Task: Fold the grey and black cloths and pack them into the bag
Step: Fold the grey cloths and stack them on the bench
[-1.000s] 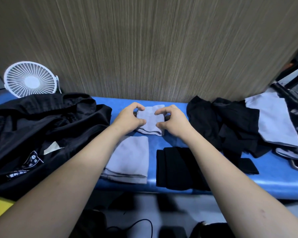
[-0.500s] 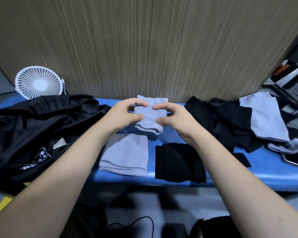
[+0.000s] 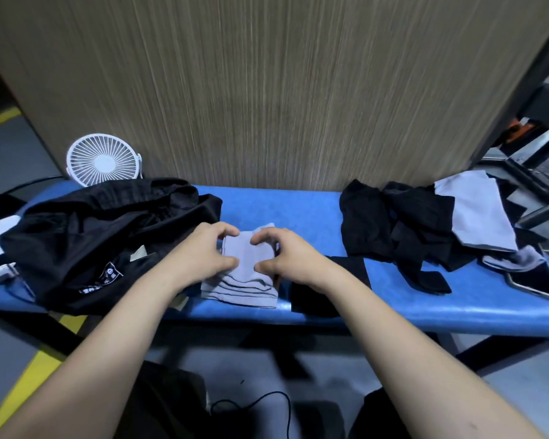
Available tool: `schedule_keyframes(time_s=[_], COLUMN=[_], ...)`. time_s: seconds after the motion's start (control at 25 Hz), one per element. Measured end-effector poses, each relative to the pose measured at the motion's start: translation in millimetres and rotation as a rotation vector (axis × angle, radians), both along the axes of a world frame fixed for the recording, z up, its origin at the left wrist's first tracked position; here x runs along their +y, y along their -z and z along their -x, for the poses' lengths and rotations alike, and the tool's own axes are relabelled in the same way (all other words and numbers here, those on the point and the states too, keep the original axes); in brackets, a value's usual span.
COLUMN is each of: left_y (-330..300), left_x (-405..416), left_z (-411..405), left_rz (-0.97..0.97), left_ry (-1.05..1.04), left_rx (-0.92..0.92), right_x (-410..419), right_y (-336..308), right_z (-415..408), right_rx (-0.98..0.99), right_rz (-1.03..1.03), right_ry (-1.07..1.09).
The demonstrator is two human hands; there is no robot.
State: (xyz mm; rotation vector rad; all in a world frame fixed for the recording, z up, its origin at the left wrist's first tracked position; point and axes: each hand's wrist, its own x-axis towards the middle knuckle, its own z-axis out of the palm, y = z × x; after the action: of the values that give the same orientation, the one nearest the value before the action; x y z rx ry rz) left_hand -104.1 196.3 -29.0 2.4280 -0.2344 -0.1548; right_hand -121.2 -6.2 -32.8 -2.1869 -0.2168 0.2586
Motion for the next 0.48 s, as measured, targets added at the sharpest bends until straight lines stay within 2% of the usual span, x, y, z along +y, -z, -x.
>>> schedule_keyframes(time_s=[0.08,0.2,0.32,0.48], left_y=[1,1,1,2], left_x=[3,4,7,13], left_z=[1,4,7,6], left_rz=[-0.056,-0.096,-0.133,-0.197], left_ry=[-0.013,-0.002,0.047,0.234], left_rx=[0.023,0.017,-0.004,-0.074], right_x=[2,0,-5,-11], right_y=[4,9,12,8], right_z=[-3,-3,-1,2], right_rx=[-0.053,-0.082,-0.197,-0.293], right_rz=[0.148,0.26,0.429,0.472], right_ry=[-0.026,-0.08,-0.115,-0.15])
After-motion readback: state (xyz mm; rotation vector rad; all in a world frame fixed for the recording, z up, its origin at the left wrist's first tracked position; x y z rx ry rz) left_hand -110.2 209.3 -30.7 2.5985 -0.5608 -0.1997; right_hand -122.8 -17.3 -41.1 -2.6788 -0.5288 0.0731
